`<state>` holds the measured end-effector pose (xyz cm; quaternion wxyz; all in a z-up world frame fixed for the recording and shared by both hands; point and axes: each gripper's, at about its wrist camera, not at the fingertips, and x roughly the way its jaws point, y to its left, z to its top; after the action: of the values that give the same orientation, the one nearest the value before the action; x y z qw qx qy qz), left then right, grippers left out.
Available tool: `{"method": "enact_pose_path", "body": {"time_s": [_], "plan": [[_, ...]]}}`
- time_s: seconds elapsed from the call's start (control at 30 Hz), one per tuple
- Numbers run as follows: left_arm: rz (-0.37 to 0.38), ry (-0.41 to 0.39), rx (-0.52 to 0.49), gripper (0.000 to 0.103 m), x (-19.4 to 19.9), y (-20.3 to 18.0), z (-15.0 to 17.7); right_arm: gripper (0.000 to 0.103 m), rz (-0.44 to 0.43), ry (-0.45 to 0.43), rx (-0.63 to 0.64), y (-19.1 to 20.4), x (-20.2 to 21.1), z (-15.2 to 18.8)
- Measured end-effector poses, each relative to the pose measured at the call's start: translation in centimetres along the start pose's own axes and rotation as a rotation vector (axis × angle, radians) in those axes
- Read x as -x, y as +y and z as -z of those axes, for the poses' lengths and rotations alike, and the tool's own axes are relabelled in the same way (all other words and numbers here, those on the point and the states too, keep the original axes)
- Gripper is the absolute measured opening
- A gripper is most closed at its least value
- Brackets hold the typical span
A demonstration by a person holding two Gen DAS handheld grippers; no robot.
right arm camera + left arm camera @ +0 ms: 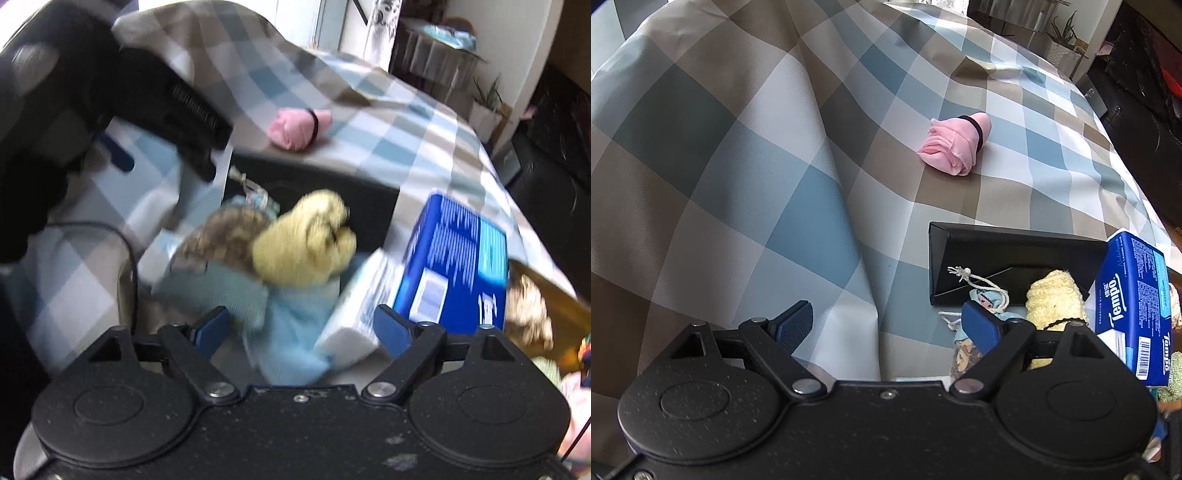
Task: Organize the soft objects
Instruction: 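Lower the right gripper toward the small white tissue pack beside the Tempo pack, then close the right gripper on the small white tissue pack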
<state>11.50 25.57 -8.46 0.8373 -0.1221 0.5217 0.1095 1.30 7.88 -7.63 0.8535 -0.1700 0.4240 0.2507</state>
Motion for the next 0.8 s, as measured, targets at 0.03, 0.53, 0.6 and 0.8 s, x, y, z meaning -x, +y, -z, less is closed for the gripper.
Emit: {"method": "enact_pose_path", "body": {"time_s": [0.03,0.53,0.6,0.8], "plan": [[0.002,0.001,-0.003,0.084,0.0,-0.1,0.0,0.090,-0.010,0.017,-0.002,0.2,0.1,0.4],[0.005,0.010,-0.016,0.084,0.0,-0.5,0.3,0.088,0.035,0.067,-0.264,-2.5,0.5,1.8],[0.006,0.009,-0.014,0.084,0.0,-0.5,0.2,0.087,0.060,0.065,-0.313,-3.5,0.1,1.4],[0.007,0.012,-0.016,0.084,0.0,-0.6,0.3,0.069,0.091,0.036,-0.358,-4.4,-0.5,-0.1]]}}
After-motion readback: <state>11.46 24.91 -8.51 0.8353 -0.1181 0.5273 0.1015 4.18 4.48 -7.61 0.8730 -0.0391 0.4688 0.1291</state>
